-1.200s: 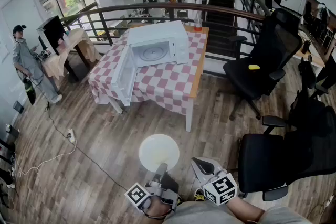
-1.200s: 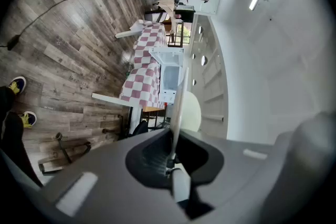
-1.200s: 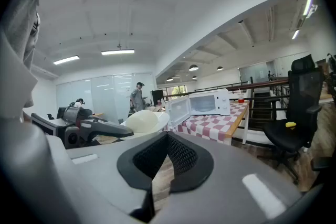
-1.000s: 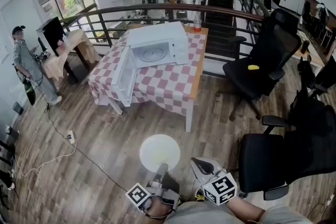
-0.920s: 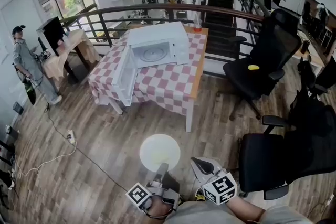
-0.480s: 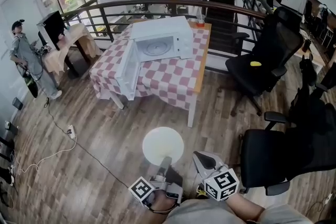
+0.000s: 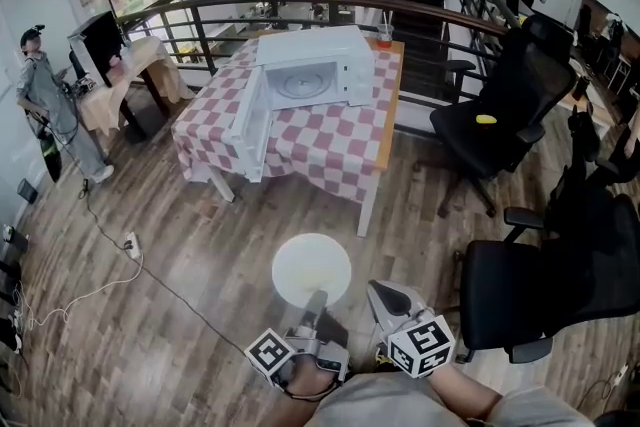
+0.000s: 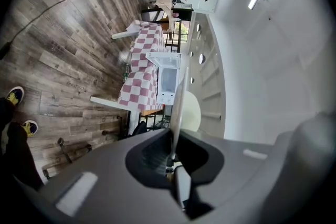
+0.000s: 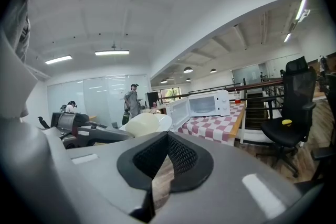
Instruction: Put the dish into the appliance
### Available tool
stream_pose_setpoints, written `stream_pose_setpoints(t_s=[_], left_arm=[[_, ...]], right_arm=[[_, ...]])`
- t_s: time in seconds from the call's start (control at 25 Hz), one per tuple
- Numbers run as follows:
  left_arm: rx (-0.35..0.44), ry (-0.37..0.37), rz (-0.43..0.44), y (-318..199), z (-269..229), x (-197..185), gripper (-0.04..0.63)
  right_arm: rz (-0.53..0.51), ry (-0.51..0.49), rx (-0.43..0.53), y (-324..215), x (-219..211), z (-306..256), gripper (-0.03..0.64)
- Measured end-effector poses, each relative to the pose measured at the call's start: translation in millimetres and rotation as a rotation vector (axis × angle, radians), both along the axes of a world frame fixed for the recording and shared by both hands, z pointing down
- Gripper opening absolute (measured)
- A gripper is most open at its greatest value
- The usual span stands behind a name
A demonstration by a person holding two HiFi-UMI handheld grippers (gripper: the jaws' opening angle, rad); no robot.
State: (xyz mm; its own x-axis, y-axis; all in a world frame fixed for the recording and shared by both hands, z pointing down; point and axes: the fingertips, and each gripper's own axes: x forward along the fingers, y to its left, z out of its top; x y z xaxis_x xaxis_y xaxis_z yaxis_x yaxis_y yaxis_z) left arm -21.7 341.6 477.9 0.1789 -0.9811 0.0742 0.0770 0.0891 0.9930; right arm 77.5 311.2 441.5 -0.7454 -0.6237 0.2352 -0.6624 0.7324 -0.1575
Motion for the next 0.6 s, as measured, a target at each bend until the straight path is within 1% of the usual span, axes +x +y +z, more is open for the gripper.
stream_pose_setpoints(t_s=[0.36, 0.6], left_arm=[[-0.012, 0.010, 0.002, 3, 5, -16, 0.021], [-0.006, 0.001, 0.005, -9, 11, -24, 0.021]], right_arm=[[-0.005, -0.001, -0.004, 4, -16, 1, 0.000], [-0.009, -0.001, 0.000, -9, -23, 6, 0.000]])
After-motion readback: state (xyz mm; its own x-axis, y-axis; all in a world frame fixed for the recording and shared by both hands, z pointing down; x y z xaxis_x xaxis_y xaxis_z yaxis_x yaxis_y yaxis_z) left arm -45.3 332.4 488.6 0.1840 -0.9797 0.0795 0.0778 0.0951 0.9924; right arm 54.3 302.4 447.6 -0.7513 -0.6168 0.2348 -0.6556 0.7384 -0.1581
